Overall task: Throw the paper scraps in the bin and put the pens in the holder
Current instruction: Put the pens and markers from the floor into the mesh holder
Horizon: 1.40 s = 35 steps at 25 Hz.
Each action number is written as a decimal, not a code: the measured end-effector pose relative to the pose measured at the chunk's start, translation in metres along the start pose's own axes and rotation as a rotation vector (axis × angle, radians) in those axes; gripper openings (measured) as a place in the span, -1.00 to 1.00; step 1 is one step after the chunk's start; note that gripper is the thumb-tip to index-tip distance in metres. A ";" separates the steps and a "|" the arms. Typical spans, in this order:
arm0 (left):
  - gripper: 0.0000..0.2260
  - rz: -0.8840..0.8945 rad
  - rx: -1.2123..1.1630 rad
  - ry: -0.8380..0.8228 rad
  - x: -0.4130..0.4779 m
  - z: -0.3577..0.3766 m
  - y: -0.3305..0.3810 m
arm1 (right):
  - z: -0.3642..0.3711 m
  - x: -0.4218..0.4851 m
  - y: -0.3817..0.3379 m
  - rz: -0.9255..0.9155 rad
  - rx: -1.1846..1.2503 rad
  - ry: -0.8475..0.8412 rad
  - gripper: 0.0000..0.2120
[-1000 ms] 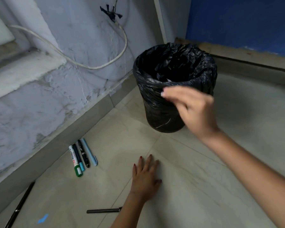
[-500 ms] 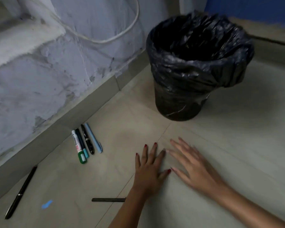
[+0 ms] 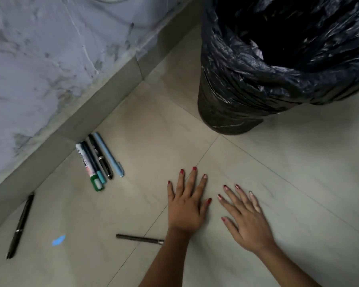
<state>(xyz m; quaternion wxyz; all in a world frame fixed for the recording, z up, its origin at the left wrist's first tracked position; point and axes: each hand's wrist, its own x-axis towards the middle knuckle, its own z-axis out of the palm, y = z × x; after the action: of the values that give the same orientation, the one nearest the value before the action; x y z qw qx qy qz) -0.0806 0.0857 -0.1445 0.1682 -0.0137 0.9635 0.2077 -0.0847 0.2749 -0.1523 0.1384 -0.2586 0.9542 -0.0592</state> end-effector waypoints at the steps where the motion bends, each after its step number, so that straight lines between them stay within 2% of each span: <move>1: -0.47 -0.002 0.006 -0.093 0.003 -0.020 0.004 | -0.001 0.001 0.002 0.005 -0.015 -0.030 -0.50; 3: -0.53 -0.103 -0.085 -0.281 0.009 -0.082 0.010 | -0.020 0.006 -0.006 0.020 -0.012 -0.093 -0.53; 4: -0.61 -0.151 -0.119 -0.266 0.009 -0.119 0.014 | -0.042 0.010 -0.014 0.034 -0.008 -0.178 -0.54; 7: -0.75 -0.119 -0.260 0.053 -0.020 -0.216 0.025 | -0.136 0.029 -0.052 0.055 0.026 -0.463 -0.50; 8: -0.78 -0.108 -0.348 0.162 -0.037 -0.258 0.033 | -0.192 0.035 -0.071 0.062 0.133 -0.392 -0.53; 9: -0.80 -0.097 -0.436 0.265 -0.055 -0.288 0.042 | -0.237 0.040 -0.091 0.076 0.257 -0.214 -0.58; 11: -0.81 -0.085 -0.583 0.522 -0.083 -0.364 0.075 | -0.348 0.041 -0.127 0.069 0.467 0.279 -0.72; 13: -0.79 -0.046 -0.710 0.755 -0.102 -0.457 0.121 | -0.473 0.032 -0.154 -0.017 0.548 0.650 -0.77; 15: -0.78 0.073 -0.769 0.922 -0.113 -0.544 0.168 | -0.591 0.022 -0.178 -0.129 0.566 0.869 -0.75; 17: -0.73 0.221 -0.763 0.996 -0.109 -0.615 0.204 | -0.683 0.014 -0.194 -0.209 0.529 1.008 -0.73; 19: -0.68 0.280 -0.683 0.962 -0.090 -0.670 0.229 | -0.747 0.022 -0.198 -0.238 0.476 1.119 -0.79; 20: -0.62 0.280 -0.599 0.897 -0.077 -0.686 0.236 | -0.768 0.032 -0.195 -0.184 0.441 1.160 -0.85; 21: -0.54 0.277 -0.467 0.789 -0.062 -0.694 0.240 | -0.784 0.046 -0.189 -0.067 0.381 1.163 -0.82; 22: -0.47 0.248 -0.297 0.636 -0.046 -0.694 0.239 | -0.794 0.062 -0.180 0.083 0.319 1.091 -0.68; 24: -0.45 0.165 -0.002 0.325 -0.026 -0.684 0.234 | -0.796 0.091 -0.156 0.351 0.297 0.783 -0.41; 25: -0.47 0.162 0.048 0.252 -0.023 -0.679 0.229 | -0.791 0.101 -0.146 0.382 0.350 0.675 -0.40; 26: -0.48 0.187 0.039 0.255 -0.024 -0.675 0.225 | -0.787 0.106 -0.139 0.336 0.411 0.656 -0.48; 27: -0.50 0.223 -0.003 0.305 -0.031 -0.670 0.217 | -0.780 0.106 -0.135 0.253 0.449 0.720 -0.61; 28: -0.54 0.251 -0.076 0.390 -0.041 -0.663 0.207 | -0.771 0.099 -0.137 0.184 0.462 0.800 -0.73; 30: -0.61 0.262 -0.265 0.597 -0.065 -0.641 0.182 | -0.751 0.074 -0.149 0.026 0.509 0.869 -0.81; 32: -0.62 0.196 -0.410 0.668 -0.090 -0.594 0.137 | -0.709 0.044 -0.171 -0.175 0.569 0.798 -0.83; 35: -0.62 0.046 -0.415 0.551 -0.113 -0.472 0.042 | -0.580 0.024 -0.190 -0.363 0.577 0.566 -0.85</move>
<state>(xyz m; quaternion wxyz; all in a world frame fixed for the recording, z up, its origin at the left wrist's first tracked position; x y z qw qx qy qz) -0.1279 -0.0715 0.3141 -0.1093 -0.0816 0.9100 0.3916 -0.1845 0.1233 0.4307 -0.0746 -0.3463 0.8380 -0.4150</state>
